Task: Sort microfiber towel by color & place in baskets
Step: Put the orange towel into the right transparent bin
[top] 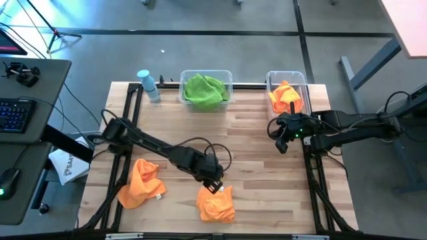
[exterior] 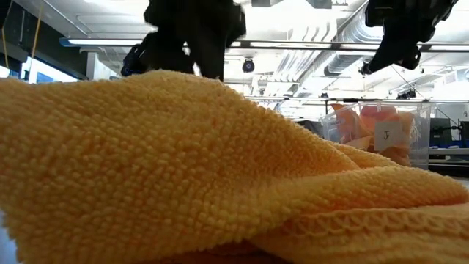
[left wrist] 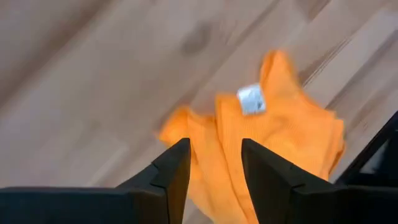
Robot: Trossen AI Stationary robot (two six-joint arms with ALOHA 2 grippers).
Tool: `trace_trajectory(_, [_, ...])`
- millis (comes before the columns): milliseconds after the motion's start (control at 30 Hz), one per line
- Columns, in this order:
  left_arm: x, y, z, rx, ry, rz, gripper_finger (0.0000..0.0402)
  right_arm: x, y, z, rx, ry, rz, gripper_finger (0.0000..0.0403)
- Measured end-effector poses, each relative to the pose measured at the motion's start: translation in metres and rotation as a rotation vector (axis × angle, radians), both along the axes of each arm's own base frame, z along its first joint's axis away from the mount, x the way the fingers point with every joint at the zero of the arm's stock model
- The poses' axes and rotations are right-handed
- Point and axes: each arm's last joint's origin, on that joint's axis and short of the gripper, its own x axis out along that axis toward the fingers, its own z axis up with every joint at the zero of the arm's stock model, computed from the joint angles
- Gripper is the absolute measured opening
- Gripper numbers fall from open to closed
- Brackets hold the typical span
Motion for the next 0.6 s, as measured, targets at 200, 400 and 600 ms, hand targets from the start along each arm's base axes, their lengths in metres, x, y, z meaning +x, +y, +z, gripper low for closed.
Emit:
trace_trajectory(200, [0.011,-0.016,-0.036,-0.165,0.101,0.051,0.0133,0.0,-0.001,0.0,-0.023,0.003,-0.007,0.0])
trace_trajectory(400, [0.016,-0.032,-0.077,-0.172,0.167,0.083,0.0133,0.0,-0.001,0.0,-0.021,0.003,-0.008,0.0])
trace_trajectory(600, [0.018,-0.03,-0.095,-0.179,0.236,0.055,0.0078,0.0,0.0,0.0,-0.009,0.003,-0.013,0.0])
